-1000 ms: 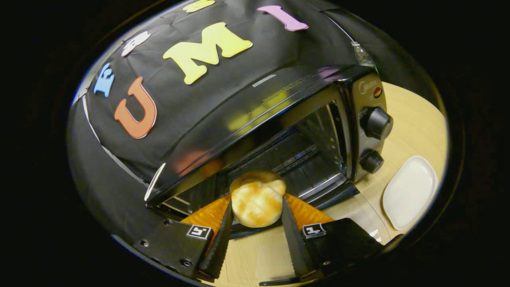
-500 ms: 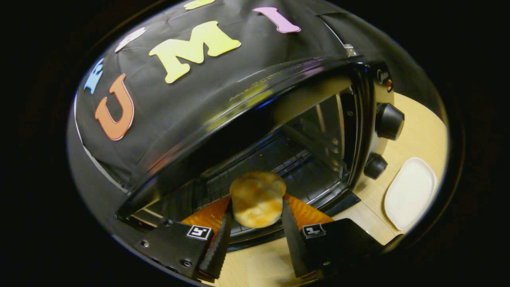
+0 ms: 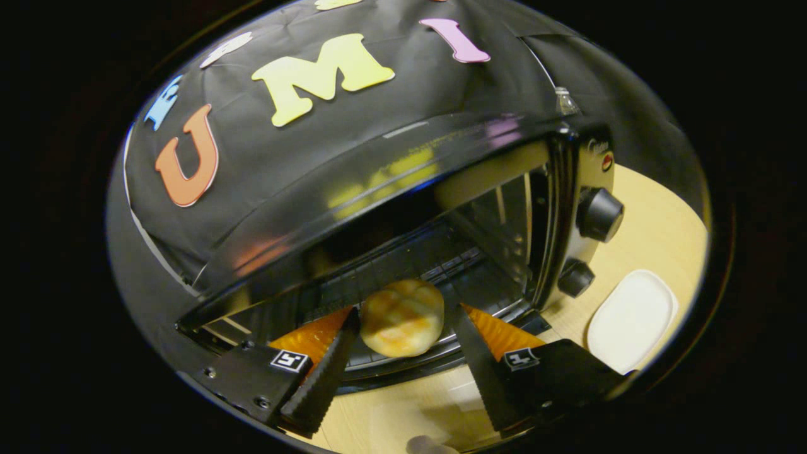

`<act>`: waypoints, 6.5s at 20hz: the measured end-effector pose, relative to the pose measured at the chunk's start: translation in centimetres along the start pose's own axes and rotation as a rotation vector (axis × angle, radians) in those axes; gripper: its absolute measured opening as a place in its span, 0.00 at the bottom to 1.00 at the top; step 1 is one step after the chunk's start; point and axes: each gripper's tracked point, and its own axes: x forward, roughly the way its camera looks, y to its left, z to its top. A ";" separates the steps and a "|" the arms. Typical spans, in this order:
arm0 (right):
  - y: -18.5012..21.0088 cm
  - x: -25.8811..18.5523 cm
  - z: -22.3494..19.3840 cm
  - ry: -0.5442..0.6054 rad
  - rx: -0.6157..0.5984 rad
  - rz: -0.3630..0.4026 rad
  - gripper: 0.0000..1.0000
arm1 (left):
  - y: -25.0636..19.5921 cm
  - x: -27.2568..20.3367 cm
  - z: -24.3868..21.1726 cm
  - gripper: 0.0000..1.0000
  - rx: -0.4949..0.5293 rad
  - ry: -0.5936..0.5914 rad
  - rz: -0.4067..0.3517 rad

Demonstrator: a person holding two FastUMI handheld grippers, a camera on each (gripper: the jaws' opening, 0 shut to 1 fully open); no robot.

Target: Open the electric oven with the left hand, put the food in, and close the electric oven.

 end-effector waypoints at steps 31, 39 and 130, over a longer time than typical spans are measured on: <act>-19.6 -41.8 30.3 -0.585 -0.281 0.116 0.96 | -17.5 4.8 -28.5 0.89 -0.062 0.354 -0.196; -21.8 -40.3 30.9 -0.540 -0.234 0.091 0.96 | -20.8 8.3 -33.0 0.94 -0.036 0.473 -0.231; -18.6 -40.7 26.7 -0.462 -0.389 0.113 0.96 | -11.9 1.5 8.7 0.84 -0.099 -0.116 -0.100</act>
